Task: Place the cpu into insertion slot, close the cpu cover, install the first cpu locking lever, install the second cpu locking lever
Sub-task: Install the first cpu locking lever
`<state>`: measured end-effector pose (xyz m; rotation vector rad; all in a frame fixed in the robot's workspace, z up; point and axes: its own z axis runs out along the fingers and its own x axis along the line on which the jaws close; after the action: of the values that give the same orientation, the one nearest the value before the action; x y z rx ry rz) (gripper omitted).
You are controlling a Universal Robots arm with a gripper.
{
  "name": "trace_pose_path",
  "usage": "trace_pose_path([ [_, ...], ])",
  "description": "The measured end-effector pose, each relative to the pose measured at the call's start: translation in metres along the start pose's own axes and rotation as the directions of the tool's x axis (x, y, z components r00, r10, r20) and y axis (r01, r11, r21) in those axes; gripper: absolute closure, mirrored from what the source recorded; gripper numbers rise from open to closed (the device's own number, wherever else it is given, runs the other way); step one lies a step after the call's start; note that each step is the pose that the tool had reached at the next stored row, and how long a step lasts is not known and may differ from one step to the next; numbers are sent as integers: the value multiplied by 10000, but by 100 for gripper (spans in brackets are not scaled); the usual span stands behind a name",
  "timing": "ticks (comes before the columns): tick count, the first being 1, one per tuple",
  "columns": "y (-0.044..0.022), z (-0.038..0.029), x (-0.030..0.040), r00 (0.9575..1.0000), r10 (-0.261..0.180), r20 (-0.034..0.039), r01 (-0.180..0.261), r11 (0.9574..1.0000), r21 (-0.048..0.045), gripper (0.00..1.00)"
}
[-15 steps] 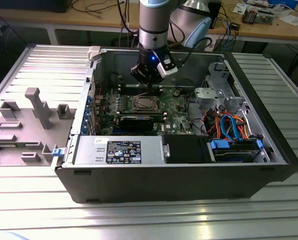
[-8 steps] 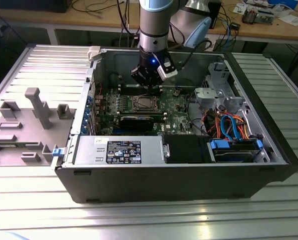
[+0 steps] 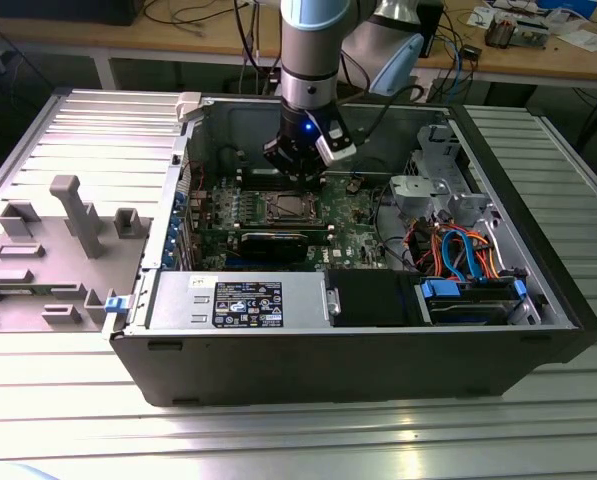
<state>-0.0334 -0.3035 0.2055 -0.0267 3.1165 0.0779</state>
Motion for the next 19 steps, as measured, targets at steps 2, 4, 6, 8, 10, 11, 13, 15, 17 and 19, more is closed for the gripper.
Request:
trace_pose_path([
  [2,0,7,0,10000,0,0,0,10000,0,89],
  [4,-1,13,0,10000,0,-2,0,10000,1,89],
  [6,-1,15,0,10000,0,-2,0,10000,1,89],
  [8,-1,16,0,10000,0,1,0,10000,0,89],
  [10,0,13,0,10000,0,1,0,10000,0,89],
  [11,-1,7,0,10000,0,1,0,10000,3,89],
  [13,1,-1,-1,10000,0,2,0,10000,-1,89],
  [15,0,-3,-1,10000,-1,1,1,10000,1,89],
  [17,-1,9,-2,10000,-3,-4,3,10000,93,89],
  [19,-2,37,-1,10000,-4,-7,5,9998,175,89],
])
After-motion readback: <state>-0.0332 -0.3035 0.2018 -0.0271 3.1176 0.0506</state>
